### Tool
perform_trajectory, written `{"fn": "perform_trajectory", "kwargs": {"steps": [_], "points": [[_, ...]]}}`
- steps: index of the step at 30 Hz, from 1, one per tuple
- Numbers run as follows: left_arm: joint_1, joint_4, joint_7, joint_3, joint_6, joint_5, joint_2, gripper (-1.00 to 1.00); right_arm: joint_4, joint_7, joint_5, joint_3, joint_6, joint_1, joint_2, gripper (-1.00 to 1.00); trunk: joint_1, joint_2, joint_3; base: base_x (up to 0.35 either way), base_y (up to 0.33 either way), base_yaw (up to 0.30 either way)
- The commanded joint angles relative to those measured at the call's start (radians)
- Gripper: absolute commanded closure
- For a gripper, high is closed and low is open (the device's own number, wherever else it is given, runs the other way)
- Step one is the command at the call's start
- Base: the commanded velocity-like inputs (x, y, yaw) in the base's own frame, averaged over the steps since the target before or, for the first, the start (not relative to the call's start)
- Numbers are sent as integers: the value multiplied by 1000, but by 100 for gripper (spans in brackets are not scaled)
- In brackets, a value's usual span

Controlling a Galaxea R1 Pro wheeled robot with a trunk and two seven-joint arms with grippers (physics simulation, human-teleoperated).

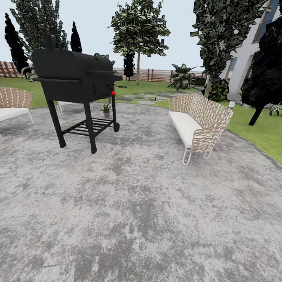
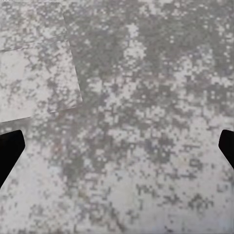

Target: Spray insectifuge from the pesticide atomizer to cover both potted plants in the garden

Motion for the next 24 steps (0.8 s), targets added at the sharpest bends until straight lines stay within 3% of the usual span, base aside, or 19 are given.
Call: {"fn": "perform_trajectory", "kwargs": {"steps": [1,7,24], "points": [[-1,1,0,1,-3,1,0,-100,3,0,0,0,-3,-1,0,-100,0,0,-1,0,0,0],[0,1,0,1,-3,0,0,-100,6,0,0,0,-3,-1,0,-100,0,0,-1,136,0,0],[-1,2,0,1,-4,0,0,-100,7,0,0,0,-3,-1,0,-100,0,0,-1,330,0,0]]}}
